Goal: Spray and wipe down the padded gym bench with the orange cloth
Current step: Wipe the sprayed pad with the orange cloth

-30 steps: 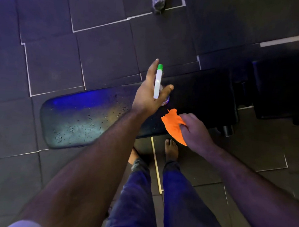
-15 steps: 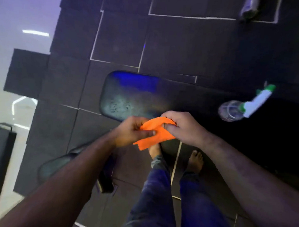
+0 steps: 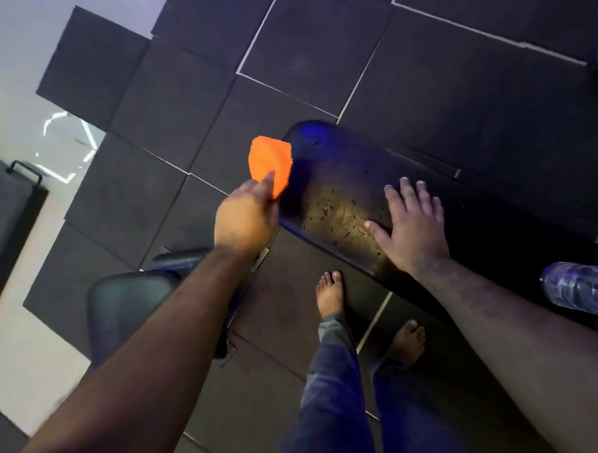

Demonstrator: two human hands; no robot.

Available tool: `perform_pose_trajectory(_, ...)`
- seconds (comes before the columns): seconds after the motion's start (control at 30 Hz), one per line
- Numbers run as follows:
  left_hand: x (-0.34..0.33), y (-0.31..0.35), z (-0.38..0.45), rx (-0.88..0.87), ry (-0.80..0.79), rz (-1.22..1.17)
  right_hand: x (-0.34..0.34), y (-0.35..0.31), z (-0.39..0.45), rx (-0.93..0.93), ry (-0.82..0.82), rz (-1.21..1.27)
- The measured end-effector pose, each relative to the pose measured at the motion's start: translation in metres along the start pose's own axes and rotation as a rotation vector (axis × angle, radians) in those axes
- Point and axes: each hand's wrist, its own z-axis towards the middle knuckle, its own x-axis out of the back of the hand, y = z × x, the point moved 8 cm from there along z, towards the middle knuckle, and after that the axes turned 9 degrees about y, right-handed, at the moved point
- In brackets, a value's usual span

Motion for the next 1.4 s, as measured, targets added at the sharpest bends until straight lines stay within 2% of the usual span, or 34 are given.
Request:
perform_pose_trajectory(0.07, -0.04, 0.01, -0.012, -0.115, -0.223, 0.157, -0.011, 0.006, -0.005, 0.022, 0.001, -0.049)
perform_pose_trajectory(0.13, -0.067, 0.015, -0.024, -0.188, -0.296, 0.229, -0.018, 0.01, -0.008, 0.043, 0.02, -0.092)
perform_pose_trajectory(0.27, -0.075, 0.008, -0.005, -0.084, -0.017, -0.059, -0.03, 0.018, -0.004, 0.032, 0.036, -0.149)
perform_pose_trajectory(0.37, -0.112, 0.002, 0.003, 0.007, -0.058, -0.08, -0.038, 0.021, -0.001, 0.017, 0.097, -0.189)
perform_pose_trajectory(0.47, -0.137, 0.003, -0.001, -0.027, -0.04, 0.021, -0.046, 0.025, -0.002, 0.021, 0.141, -0.203)
perform_pose_trajectory(0.6, -0.137, -0.02, 0.009, -0.096, -0.004, 0.041, -0.049, 0.027, 0.0, 0.021, 0.165, -0.194)
perform_pose_trajectory(0.73, -0.137, -0.003, 0.031, 0.027, 0.033, 0.046, -0.049, 0.024, 0.003, 0.011, 0.149, -0.184)
perform_pose_trajectory(0.83, -0.138, 0.028, 0.013, -0.074, -0.024, 0.066, -0.049, 0.026, 0.003, 0.008, 0.145, -0.169)
perform_pose_trajectory(0.93, -0.131, 0.006, -0.004, -0.233, -0.122, 0.115, -0.051, 0.027, 0.003, 0.009, 0.148, -0.158)
perform_pose_trajectory(1.0, -0.13, -0.005, 0.022, -0.186, -0.127, 0.134, -0.053, 0.027, 0.002, 0.01, 0.144, -0.158)
perform_pose_trajectory(1.13, -0.135, 0.027, 0.069, 0.074, -0.04, 0.071, -0.053, 0.029, 0.004, 0.002, 0.147, -0.159)
perform_pose_trajectory(1.2, -0.135, 0.036, 0.054, 0.023, -0.051, 0.072, -0.052, 0.03, 0.003, 0.002, 0.147, -0.161)
perform_pose_trajectory(1.3, -0.133, 0.005, 0.026, -0.199, -0.149, 0.111, -0.051, 0.029, 0.003, 0.014, 0.144, -0.159)
perform_pose_trajectory(1.4, -0.129, -0.013, 0.053, -0.195, -0.191, 0.092, -0.057, 0.031, 0.002, 0.015, 0.162, -0.167)
